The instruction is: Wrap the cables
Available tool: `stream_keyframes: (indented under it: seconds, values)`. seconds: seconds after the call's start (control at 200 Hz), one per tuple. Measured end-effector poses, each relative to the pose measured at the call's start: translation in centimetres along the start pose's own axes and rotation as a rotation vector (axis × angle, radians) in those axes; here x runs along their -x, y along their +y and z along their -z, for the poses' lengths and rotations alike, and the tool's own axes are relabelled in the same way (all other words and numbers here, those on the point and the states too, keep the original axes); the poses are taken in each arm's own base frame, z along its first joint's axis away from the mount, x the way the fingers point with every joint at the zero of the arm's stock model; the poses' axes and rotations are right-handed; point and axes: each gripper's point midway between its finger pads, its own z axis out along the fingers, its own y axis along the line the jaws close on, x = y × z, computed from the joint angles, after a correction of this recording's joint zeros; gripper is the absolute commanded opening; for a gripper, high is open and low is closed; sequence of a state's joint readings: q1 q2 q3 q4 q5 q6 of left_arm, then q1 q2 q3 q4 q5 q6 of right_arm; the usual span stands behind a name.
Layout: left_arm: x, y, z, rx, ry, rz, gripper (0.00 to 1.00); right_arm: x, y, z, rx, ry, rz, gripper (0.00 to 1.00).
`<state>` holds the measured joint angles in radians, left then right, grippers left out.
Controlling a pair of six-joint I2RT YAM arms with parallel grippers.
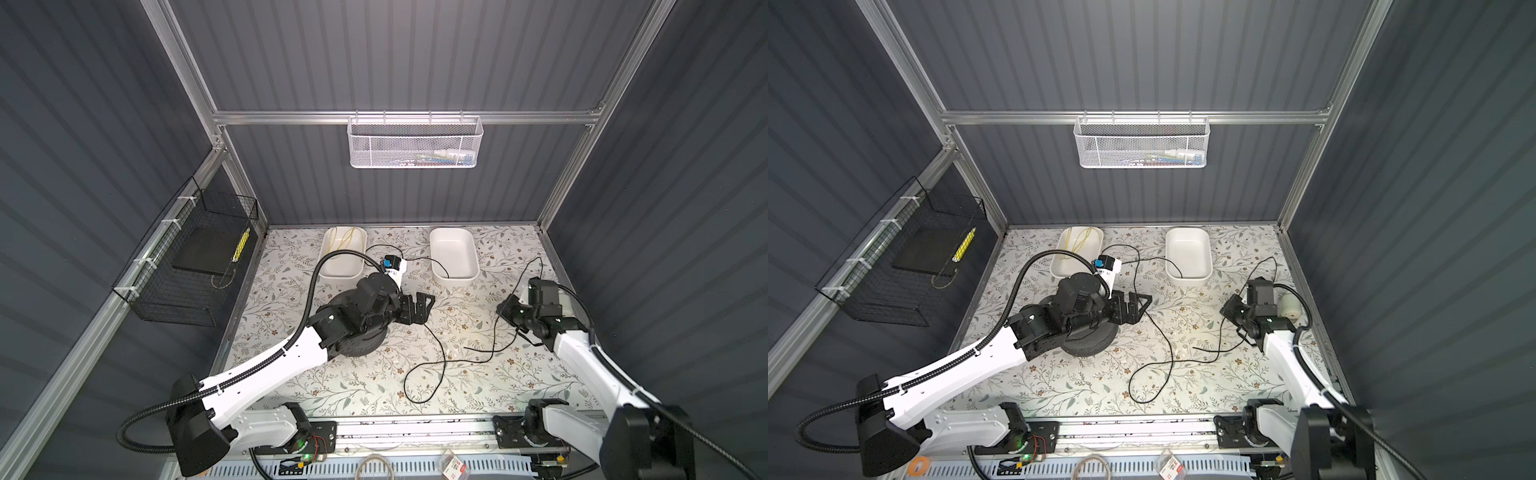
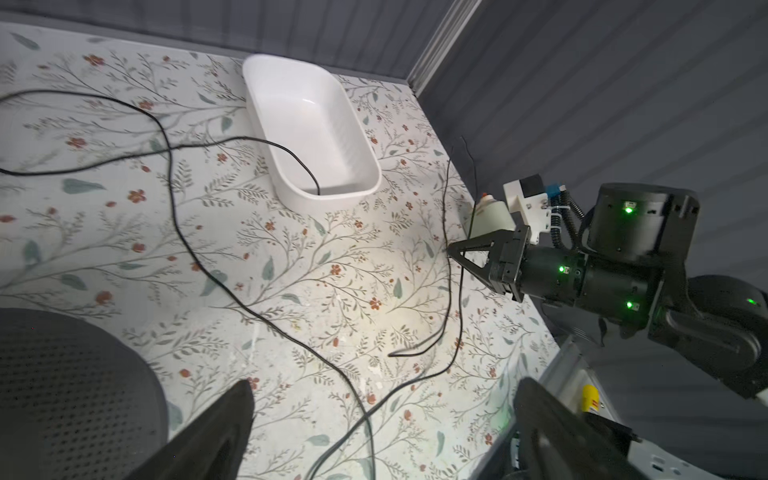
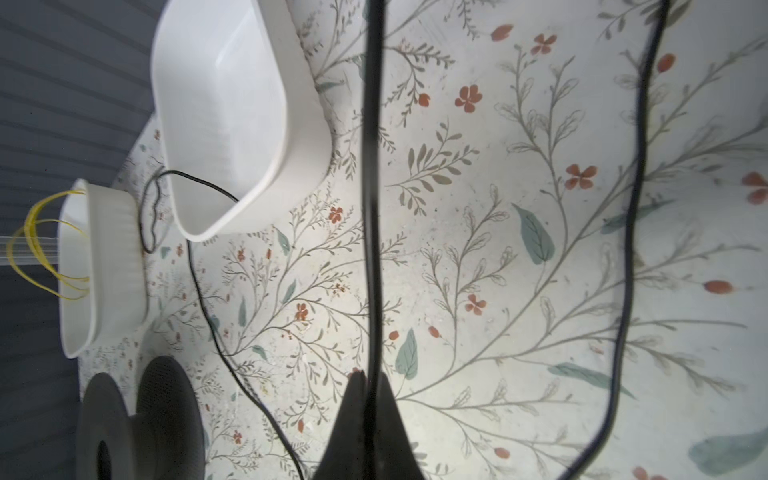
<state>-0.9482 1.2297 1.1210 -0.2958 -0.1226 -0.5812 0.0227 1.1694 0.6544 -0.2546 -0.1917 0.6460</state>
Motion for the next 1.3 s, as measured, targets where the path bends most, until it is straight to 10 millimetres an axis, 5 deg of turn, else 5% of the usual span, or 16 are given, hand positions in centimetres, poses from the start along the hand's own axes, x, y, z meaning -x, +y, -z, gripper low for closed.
stream_keyframes:
  seconds: [0.025, 0.08, 0.17, 0.235, 0.41, 0.62, 0.88, 1.301]
  values:
    - [0.4, 0.1, 0.0, 0.015, -0.004, -0.013, 0.92, 0.1, 0.1, -0.5, -0.005, 0.015, 0.001, 0.35]
    - [1.6, 0.5, -0.3, 0.058, -0.010, -0.048, 0.83, 0.8, 0.5, -1.4, -0.013, 0.037, 0.025, 0.39]
    - [3.8, 1.9, -2.3, 0.135, 0.016, -0.116, 0.51, 2.2, 1.8, -2.0, 0.003, 0.038, 0.065, 0.47]
    - [5.5, 4.4, -4.3, 0.216, 0.035, -0.155, 0.37, 3.1, 2.8, -1.5, 0.019, 0.014, 0.095, 0.54]
    - [5.4, 11.7, -10.7, 0.424, 0.201, -0.357, 0.58, 3.5, 4.8, 0.7, 0.057, -0.021, 0.159, 0.59]
    - [0.3, 16.2, -17.1, 0.473, 0.408, -0.697, 0.67, 2.8, 6.4, 2.5, 0.120, -0.023, 0.189, 0.61]
    - [-0.1, 19.4, -23.5, 0.459, 0.450, -0.896, 0.62, 1.5, 8.4, 4.8, 0.230, -0.029, 0.213, 0.61]
    - [1.6, 22.7, -27.9, 0.408, 0.418, -0.994, 0.52, 0.3, 9.0, 4.9, 0.295, 0.007, 0.208, 0.59]
